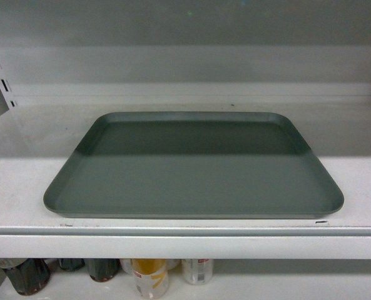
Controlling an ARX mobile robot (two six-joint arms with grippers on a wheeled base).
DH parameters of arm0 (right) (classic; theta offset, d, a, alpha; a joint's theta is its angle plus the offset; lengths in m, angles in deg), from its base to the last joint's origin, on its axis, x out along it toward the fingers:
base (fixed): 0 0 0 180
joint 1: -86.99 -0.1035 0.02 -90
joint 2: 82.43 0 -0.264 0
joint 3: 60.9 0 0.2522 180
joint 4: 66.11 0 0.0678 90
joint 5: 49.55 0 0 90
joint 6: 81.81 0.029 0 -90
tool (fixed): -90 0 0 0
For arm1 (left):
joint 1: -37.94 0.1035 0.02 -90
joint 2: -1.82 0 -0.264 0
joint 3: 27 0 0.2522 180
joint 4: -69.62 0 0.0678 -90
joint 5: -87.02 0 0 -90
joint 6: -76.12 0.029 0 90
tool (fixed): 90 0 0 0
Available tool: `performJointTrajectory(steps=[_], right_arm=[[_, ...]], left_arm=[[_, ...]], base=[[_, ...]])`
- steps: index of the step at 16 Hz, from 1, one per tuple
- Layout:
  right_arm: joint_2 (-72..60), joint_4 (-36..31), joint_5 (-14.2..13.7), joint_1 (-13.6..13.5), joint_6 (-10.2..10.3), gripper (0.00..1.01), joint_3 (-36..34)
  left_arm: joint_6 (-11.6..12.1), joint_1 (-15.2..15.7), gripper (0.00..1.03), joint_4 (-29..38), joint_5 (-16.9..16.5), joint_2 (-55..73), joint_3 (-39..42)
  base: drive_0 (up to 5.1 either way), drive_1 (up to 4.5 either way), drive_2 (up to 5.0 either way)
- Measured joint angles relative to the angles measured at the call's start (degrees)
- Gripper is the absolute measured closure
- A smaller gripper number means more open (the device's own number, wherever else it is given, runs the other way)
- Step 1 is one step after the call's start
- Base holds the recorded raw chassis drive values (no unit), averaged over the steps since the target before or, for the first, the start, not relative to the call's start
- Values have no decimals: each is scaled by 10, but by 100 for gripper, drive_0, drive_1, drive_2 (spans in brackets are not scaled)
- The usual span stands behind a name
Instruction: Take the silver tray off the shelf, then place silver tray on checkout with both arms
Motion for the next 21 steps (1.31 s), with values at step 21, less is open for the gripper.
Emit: performJointTrajectory(steps=[21], right_arm=[[-617, -464, 49, -52, 6, 3, 110]], left_arm=[[-83, -101, 5, 345, 44, 582, -126]], base=[[0, 0, 0]])
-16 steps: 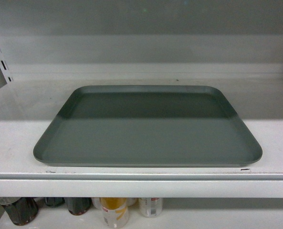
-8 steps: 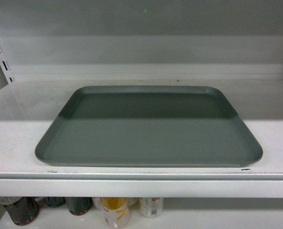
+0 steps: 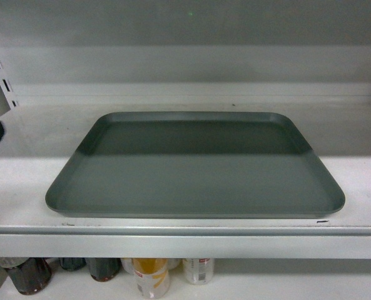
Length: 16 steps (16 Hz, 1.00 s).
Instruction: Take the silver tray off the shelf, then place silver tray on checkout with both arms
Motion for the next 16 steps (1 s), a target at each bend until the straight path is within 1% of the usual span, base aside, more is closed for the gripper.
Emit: performJointTrajectory(steps=[1, 3, 4, 6, 7, 10, 15, 16], right_arm=[[-47, -26, -1, -8, -2, 3, 15], [-132, -68, -5, -20, -9, 3, 46], [-170, -80, -6, -25, -14, 3, 63], [-236, -98, -11, -31, -21, 3, 92], [-263, -99, -13, -33, -22, 3, 105], [-308, -99, -13, -35, -24, 3, 136], [-325, -96, -14, -38, -24, 3, 153], [-345, -86, -17, -39, -24, 3, 176]], left_arm=[[10, 1, 5, 33, -10, 48, -15], [26, 8, 5, 73, -40, 138, -48], [35, 10, 5, 83, -58, 179, -65], [54, 11, 5, 94, -75, 248, -98], [59, 13, 5, 101, -83, 277, -113], [71, 14, 5, 104, -94, 330, -145], [73, 14, 5, 103, -94, 354, -161], [73, 16, 5, 103, -95, 382, -182]], base=[[0, 0, 0], [0, 0, 0], [0, 0, 0], [0, 0, 0], [0, 0, 0], [0, 0, 0], [0, 0, 0], [0, 0, 0]])
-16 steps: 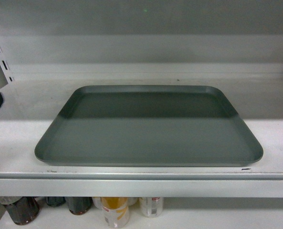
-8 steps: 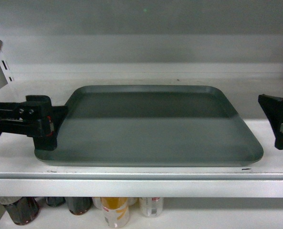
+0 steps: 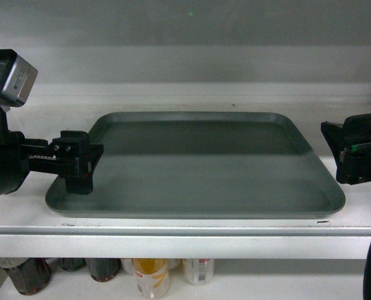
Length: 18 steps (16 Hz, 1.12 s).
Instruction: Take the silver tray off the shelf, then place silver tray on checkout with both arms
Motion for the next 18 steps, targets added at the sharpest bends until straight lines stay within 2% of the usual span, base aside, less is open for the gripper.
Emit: performJointTrajectory(steps=[3, 4, 5, 6, 7, 8, 11, 16, 18], right_arm=[[-48, 54, -9, -8, 8, 3, 61], [-64, 72, -17, -11, 14, 3, 93], [-84, 131, -24, -18, 24, 3, 140], [-105, 203, -42, -18, 24, 3, 181], [-108, 261, -44, -18, 24, 3, 203], [-114, 287, -46, -17, 24, 3, 209], [-128, 299, -50, -17, 26, 3, 213], [-144, 299, -52, -18, 53, 3, 226], [-146, 299, -55, -18, 58, 6, 228]], left_arm=[[-7, 5, 5, -10, -1, 57, -56], [-16, 1, 5, -13, 4, 81, -83], [-27, -11, 5, -49, 14, 104, -109], [-33, -15, 5, -96, 15, 114, -129], [-32, -16, 5, -135, 14, 114, -147], [-32, -19, 5, -149, 14, 111, -149], [-35, -21, 5, -158, 12, 111, -153], [-52, -26, 6, -146, 10, 116, -152], [-53, -29, 25, -145, 15, 117, -152]], base=[[0, 0, 0], [0, 0, 0], [0, 0, 0], [0, 0, 0], [0, 0, 0], [0, 0, 0], [0, 0, 0], [0, 0, 0], [0, 0, 0]])
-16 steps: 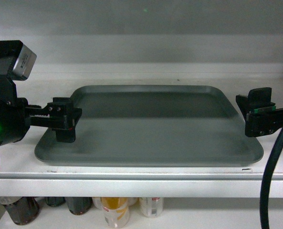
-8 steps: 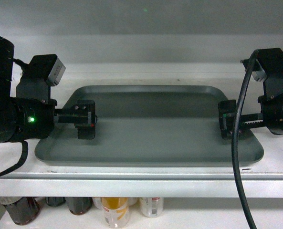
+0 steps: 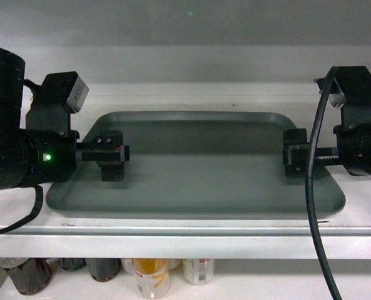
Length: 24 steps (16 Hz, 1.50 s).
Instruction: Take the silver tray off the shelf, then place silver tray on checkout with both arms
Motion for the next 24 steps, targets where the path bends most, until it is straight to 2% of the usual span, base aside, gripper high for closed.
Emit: performJointTrajectory(steps=[3, 4, 5, 6, 8, 19, 24], right_arm=[[-2, 0, -11, -4, 0, 40, 3], [-2, -1, -15, -5, 0, 58, 3], [-3, -3, -40, -7, 1, 90, 3], [-3, -6, -37, -6, 20, 98, 2], [5, -2, -37, -8, 25, 98, -3], [25, 14, -39, -11, 25, 98, -13], [71, 48, -45, -11, 20, 98, -21]], left_arm=[[-12, -1, 58, 8, 5, 2, 2], [-20, -3, 75, 14, 3, 4, 3], [-45, -2, 100, 20, 12, 4, 4], [-53, -2, 100, 31, 17, 4, 8], [-23, -5, 100, 29, 34, -2, 11], [-22, -9, 100, 4, 40, -17, 15], [-22, -16, 100, -31, 43, -63, 23]], base=[[0, 0, 0], [0, 0, 0], [0, 0, 0], [0, 0, 0], [0, 0, 0], [0, 0, 0], [0, 0, 0]])
